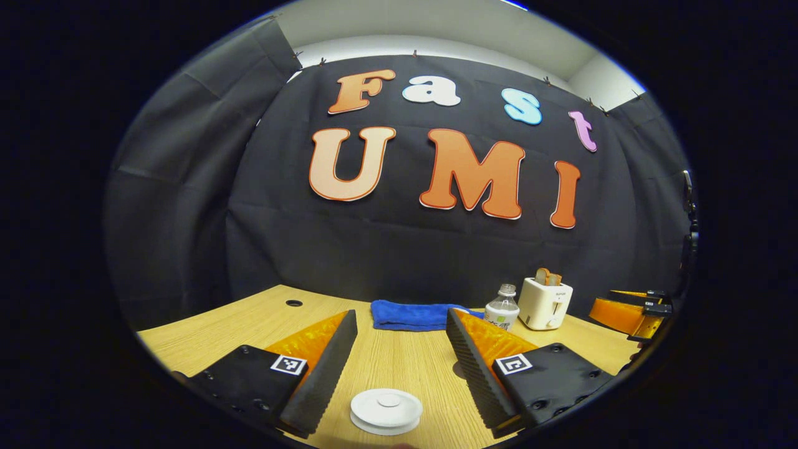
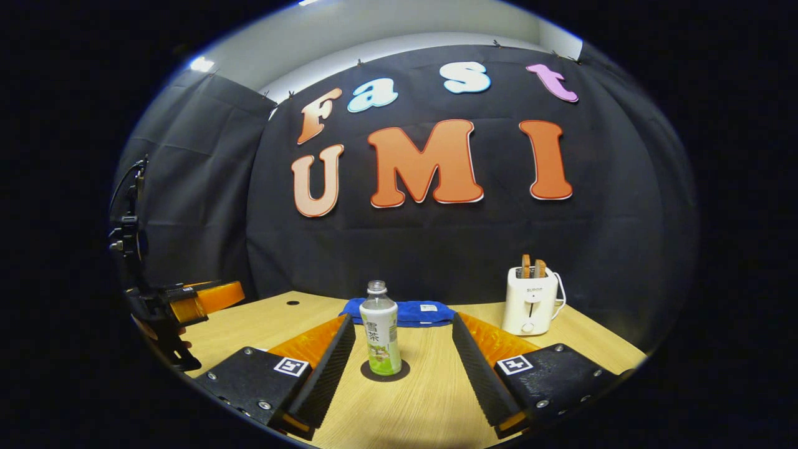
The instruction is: Open the teacup lid with one hand, grasp the water bottle and pour water into the teacup with the other hand; after pouring, place the water bottle on the coaster and then close the teacup lid.
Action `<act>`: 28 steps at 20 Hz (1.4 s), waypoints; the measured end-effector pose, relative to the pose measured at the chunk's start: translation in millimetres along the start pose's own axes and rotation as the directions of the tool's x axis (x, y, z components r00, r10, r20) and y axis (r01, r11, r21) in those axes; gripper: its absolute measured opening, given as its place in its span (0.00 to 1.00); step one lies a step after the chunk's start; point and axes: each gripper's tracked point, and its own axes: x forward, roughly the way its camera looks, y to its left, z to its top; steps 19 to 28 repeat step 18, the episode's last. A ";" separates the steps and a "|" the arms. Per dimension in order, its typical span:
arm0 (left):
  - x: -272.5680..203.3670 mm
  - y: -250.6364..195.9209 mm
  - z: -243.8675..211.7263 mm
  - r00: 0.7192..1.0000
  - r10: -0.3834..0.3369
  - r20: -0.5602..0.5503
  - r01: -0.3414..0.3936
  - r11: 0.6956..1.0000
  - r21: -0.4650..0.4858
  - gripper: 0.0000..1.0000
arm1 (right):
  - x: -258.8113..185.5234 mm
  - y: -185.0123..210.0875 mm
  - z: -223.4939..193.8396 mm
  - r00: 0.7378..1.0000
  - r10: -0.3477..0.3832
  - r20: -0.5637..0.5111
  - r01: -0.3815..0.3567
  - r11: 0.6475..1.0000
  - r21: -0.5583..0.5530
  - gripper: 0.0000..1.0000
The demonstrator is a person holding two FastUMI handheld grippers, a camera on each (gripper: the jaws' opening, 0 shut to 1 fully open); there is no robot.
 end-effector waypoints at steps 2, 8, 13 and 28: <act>-3.5 -0.3 2.9 1.000 0.004 0.010 -0.004 1.000 -0.002 0.94 | -5.8 -5.2 -4.5 1.000 -0.016 -0.006 0.016 1.000 0.001 0.99; -10.3 0.0 -3.9 0.999 0.039 0.018 -0.040 0.998 0.047 0.93 | -12.3 -2.5 -23.8 0.999 -0.013 -0.039 0.013 1.000 0.006 0.94; -15.6 2.7 -1.1 0.997 0.069 0.038 -0.072 0.993 0.089 0.93 | -15.0 5.3 -27.1 0.999 -0.003 -0.040 0.002 1.000 -0.020 0.94; -20.1 11.4 11.1 0.991 0.107 0.077 -0.116 0.987 0.115 0.93 | -15.4 4.1 -19.5 1.000 -0.009 -0.023 0.008 0.999 -0.035 0.99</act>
